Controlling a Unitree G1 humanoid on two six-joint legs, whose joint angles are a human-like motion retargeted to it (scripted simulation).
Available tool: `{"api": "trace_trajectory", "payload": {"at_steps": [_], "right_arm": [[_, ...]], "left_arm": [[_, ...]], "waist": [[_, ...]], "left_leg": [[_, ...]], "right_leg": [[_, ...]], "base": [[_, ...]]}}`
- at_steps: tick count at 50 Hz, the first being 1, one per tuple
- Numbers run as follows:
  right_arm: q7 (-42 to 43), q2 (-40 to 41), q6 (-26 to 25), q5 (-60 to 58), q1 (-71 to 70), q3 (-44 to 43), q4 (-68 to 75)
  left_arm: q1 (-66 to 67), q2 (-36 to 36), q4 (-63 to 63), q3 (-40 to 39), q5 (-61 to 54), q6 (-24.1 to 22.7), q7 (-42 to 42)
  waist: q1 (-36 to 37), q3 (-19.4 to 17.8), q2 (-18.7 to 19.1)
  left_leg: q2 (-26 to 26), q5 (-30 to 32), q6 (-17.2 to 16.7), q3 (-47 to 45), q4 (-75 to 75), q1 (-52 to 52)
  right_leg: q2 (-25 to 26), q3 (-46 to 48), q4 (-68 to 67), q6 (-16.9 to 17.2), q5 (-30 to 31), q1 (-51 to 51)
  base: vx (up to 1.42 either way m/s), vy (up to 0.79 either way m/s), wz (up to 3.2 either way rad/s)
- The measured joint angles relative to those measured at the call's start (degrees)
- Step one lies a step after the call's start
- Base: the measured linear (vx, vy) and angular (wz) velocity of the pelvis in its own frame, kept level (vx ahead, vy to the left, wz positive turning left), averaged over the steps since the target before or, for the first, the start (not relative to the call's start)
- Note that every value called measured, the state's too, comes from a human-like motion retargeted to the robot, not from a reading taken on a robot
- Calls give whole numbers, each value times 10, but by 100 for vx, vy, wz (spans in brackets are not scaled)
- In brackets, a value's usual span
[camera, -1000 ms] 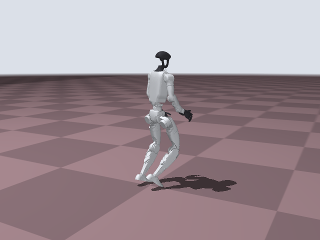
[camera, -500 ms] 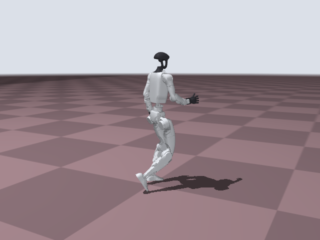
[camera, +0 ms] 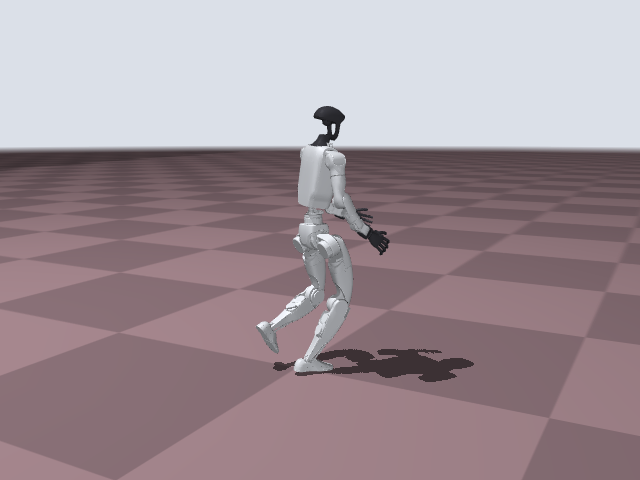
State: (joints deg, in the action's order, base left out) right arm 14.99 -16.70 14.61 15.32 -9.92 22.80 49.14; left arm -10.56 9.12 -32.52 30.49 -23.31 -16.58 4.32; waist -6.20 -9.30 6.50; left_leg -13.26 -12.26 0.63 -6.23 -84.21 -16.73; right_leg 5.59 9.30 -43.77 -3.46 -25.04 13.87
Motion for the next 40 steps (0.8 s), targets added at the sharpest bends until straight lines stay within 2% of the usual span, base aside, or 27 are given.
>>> {"api": "trace_trajectory", "payload": {"at_steps": [2,5,8,10,13,15,17,20,23,27,29,31,33,35,38,40], "right_arm": [[9,-1,12,-8,-34,-3,-44],[12,-3,30,-18,-53,0,-134],[-2,-10,43,-27,-58,4,-211],[-14,-13,48,-29,-57,4,-246],[-21,-7,54,-40,-46,7,-269],[-18,2,46,-50,-34,8,-259],[-16,15,29,-62,-25,9,-214],[-31,34,-2,-63,-11,14,-107],[-59,40,-21,-41,18,18,-8],[-64,34,-31,-27,87,23,37],[-60,27,-30,-27,121,23,34],[-53,22,-26,-29,146,22,28],[-43,18,-20,-32,157,20,19],[-29,12,-17,-35,145,15,11],[-5,1,-13,-43,84,8,4],[10,-3,-8,-49,36,5,-7]], "left_arm": [[47,5,-71,-13,21,10,-7],[135,20,-150,-42,39,16,-30],[214,36,-189,-74,41,21,-58],[255,41,-201,-94,33,27,-72],[282,42,-218,-109,26,34,-71],[265,42,-235,-113,27,38,-54],[209,39,-257,-111,34,42,-26],[99,25,-261,-103,40,45,12],[10,10,-189,-88,39,30,29],[-60,5,-40,-60,41,-15,36],[-81,10,27,-47,50,-37,36],[-90,14,80,-39,55,-51,35],[-88,16,116,-34,54,-56,35],[-78,17,130,-34,48,-50,37],[-51,15,90,-36,49,-22,40],[-20,12,37,-37,56,-1,36]], "waist": [[20,6,-13],[45,25,-35],[57,51,-61],[58,65,-78],[50,70,-100],[42,62,-116],[30,50,-124],[4,38,-118],[-32,30,-96],[-65,32,-62],[-70,34,-44],[-68,37,-27],[-61,37,-16],[-50,30,-7],[-27,9,-7],[-8,2,-13]], "left_leg": [[21,-44,13,-17,35,-49],[72,-58,-3,-38,185,-94],[139,-7,-40,-41,401,-101],[181,32,-51,-34,507,-92],[214,-2,-21,-26,467,-81],[227,-65,18,-27,398,-69],[230,-124,45,-24,359,-50],[228,-153,46,-4,384,8],[217,-102,7,28,481,94],[185,-4,-55,58,534,169],[160,34,-78,62,490,178],[134,64,-92,60,407,173],[110,82,-97,55,300,158],[84,101,-97,50,180,128],[36,71,-45,27,25,56],[17,5,0,8,-30,-2]], "right_leg": [[-6,-19,31,19,17,-38],[-26,-39,72,69,84,-86],[-66,-39,68,120,162,-107],[-96,-36,29,141,194,-110],[-127,-48,-110,156,232,-99],[-153,-51,-239,149,250,-71],[-181,-46,-347,119,241,-21],[-200,-29,-412,66,169,67],[-183,1,-344,56,131,129],[-124,23,-149,82,149,165],[-83,22,-46,95,167,160],[-49,21,11,93,173,148],[-26,21,11,70,144,133],[-8,19,-19,34,89,113],[5,7,-53,-12,1,78],[6,-6,-48,-21,-31,44]], "base": [[0,2,-37],[2,5,-54],[2,5,-51],[1,4,-34],[0,4,-31],[-1,4,-35],[-2,5,-28],[0,0,0],[0,-3,38],[1,-6,37],[0,-6,1],[-1,-3,-5],[-2,-5,-15],[-2,-6,-16],[-3,-6,-18],[-2,-5,-24]]}}
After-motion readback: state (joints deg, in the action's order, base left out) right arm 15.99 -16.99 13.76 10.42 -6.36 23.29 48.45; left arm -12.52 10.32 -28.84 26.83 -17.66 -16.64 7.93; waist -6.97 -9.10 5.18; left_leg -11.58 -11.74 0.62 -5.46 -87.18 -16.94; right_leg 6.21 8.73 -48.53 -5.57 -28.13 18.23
